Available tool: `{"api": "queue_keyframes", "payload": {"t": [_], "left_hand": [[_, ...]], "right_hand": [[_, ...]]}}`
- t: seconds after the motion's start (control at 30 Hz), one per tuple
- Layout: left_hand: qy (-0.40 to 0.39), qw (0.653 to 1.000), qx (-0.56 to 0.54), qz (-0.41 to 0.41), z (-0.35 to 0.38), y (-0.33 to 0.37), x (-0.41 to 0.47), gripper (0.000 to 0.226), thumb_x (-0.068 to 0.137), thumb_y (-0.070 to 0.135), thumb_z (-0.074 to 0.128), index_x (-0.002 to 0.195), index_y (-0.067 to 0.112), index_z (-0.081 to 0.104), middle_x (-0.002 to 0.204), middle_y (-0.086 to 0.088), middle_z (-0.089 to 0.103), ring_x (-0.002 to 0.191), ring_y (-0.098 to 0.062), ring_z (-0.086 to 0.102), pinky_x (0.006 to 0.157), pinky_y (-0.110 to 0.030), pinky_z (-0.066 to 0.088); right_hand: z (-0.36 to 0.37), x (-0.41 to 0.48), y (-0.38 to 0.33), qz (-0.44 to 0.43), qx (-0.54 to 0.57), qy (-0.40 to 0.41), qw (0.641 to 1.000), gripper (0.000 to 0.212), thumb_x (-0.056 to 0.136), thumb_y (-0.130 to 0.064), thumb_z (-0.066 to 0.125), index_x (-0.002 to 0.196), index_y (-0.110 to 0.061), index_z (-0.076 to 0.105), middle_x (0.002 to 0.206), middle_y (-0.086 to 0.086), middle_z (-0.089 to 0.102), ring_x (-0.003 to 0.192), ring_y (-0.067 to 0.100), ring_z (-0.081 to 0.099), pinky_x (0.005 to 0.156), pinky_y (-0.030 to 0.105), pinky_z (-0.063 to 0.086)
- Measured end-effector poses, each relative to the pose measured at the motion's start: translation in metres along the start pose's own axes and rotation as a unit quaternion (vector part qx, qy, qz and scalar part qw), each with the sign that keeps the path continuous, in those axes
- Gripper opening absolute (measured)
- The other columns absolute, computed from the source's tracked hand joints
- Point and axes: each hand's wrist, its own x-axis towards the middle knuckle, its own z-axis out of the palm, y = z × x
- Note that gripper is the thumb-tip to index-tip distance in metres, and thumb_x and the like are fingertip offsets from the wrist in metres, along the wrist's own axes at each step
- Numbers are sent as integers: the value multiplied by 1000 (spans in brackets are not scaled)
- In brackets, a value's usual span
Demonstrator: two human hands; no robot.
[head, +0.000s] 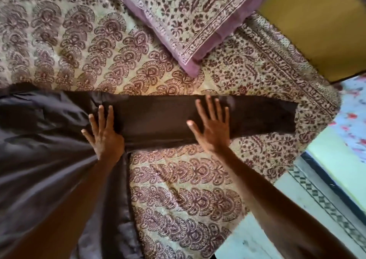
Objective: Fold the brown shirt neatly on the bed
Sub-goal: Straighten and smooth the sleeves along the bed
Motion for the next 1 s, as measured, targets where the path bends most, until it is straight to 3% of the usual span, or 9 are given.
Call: {"api": "queue_keyframes", "payload": {"t": [0.07,0.17,0.27,0.5,0.6,0.7,0.8,0.9,1.0], "left_hand": [[36,999,-10,-29,3,17,-2,91,70,2,56,151,26,24,161,1,15,149,-29,4,115,-63,0],[65,991,-6,118,22,68,-12,60,84,27,49,143,23,41,153,-6,35,141,-33,26,111,-63,20],[-25,971,61,230,53,127,-33,68,86,61,38,148,35,29,159,0,21,147,-34,13,110,-68,1],[-43,977,75,196,66,144,-37,83,79,79,28,150,42,10,162,7,1,149,-33,-4,109,-71,-2],[-46,977,75,193,65,146,-39,84,77,80,29,150,43,11,162,7,2,149,-33,-3,108,-71,-2],[-45,980,49,188,60,147,-33,83,74,74,46,147,42,23,160,6,14,148,-34,7,108,-69,3],[-37,980,-40,190,42,143,-25,66,77,45,69,138,33,45,148,0,37,138,-32,34,107,-63,26],[26,967,-165,192,20,118,-26,40,82,15,65,120,25,58,123,-5,57,111,-31,57,90,-51,49],[43,963,-204,168,-3,68,-39,29,83,16,56,110,24,64,112,-2,67,99,-28,65,86,-45,53]], "right_hand": [[-13,-7,66,62,-20,2,998,72,92,-70,28,153,-34,17,163,2,11,150,27,10,119,52,11],[-23,-11,120,95,-22,-10,995,70,94,-67,28,154,-32,18,162,5,15,149,29,11,119,51,13],[-24,-11,131,65,-14,-19,998,69,95,-65,27,154,-32,14,163,4,12,150,28,7,121,49,7],[-33,-19,167,47,18,-20,999,66,98,-62,27,155,-32,8,164,1,4,151,21,-2,121,41,3],[-33,-15,166,44,60,5,997,65,97,-60,36,153,-32,19,163,1,12,150,21,7,120,41,7],[-41,-11,164,69,154,92,981,52,91,-43,57,138,-22,49,150,3,42,139,23,35,116,42,25],[-52,-4,144,84,157,203,963,27,86,-17,61,113,-16,65,118,1,66,118,22,52,104,43,40],[-61,-3,95,55,164,185,967,21,85,-18,60,106,-18,65,108,1,66,109,23,56,98,38,42],[-59,-12,26,11,227,122,966,19,86,-22,61,104,-17,66,103,4,67,102,24,57,89,36,46]]}}
